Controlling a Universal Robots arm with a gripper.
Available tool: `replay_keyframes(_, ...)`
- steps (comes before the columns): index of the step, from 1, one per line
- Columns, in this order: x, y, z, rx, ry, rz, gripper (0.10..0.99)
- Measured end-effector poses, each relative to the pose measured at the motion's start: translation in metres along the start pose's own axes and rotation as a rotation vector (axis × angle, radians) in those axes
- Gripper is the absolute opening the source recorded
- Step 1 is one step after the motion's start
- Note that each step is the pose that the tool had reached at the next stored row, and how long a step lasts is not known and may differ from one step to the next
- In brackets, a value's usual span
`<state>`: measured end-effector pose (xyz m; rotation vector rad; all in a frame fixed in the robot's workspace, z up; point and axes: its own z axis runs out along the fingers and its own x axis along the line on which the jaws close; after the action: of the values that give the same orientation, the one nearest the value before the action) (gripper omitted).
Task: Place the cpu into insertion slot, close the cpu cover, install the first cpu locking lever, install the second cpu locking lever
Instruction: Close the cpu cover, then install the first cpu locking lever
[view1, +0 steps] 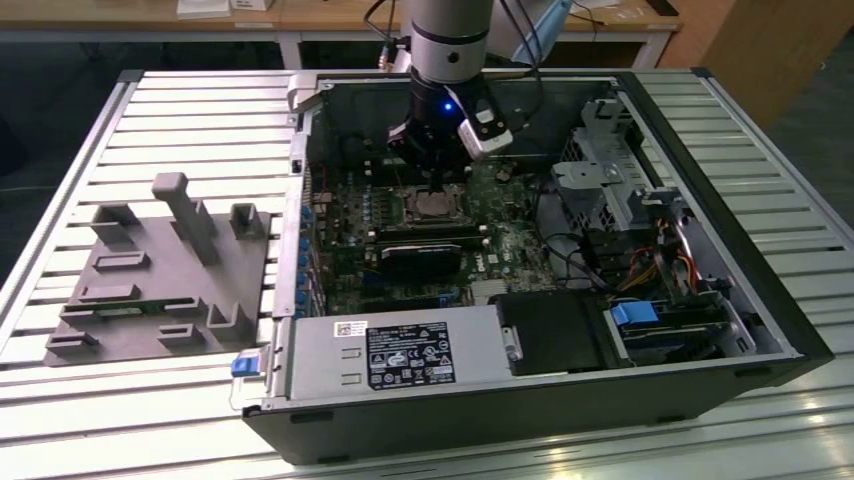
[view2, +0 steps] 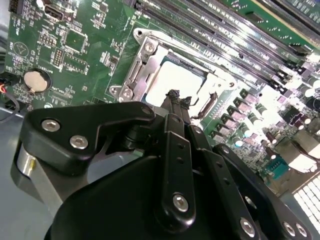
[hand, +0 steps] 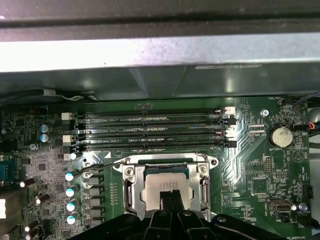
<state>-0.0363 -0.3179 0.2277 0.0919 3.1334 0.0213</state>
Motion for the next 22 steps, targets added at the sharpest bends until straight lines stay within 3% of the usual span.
replay_keyframes(12,0.0001,-0.0001,-0.0015,0.001,0.0003,0.000,0.102)
replay_keyframes(22,0.0000,0.0002,-0.0158,0.000,0.0000,0.000,0.102)
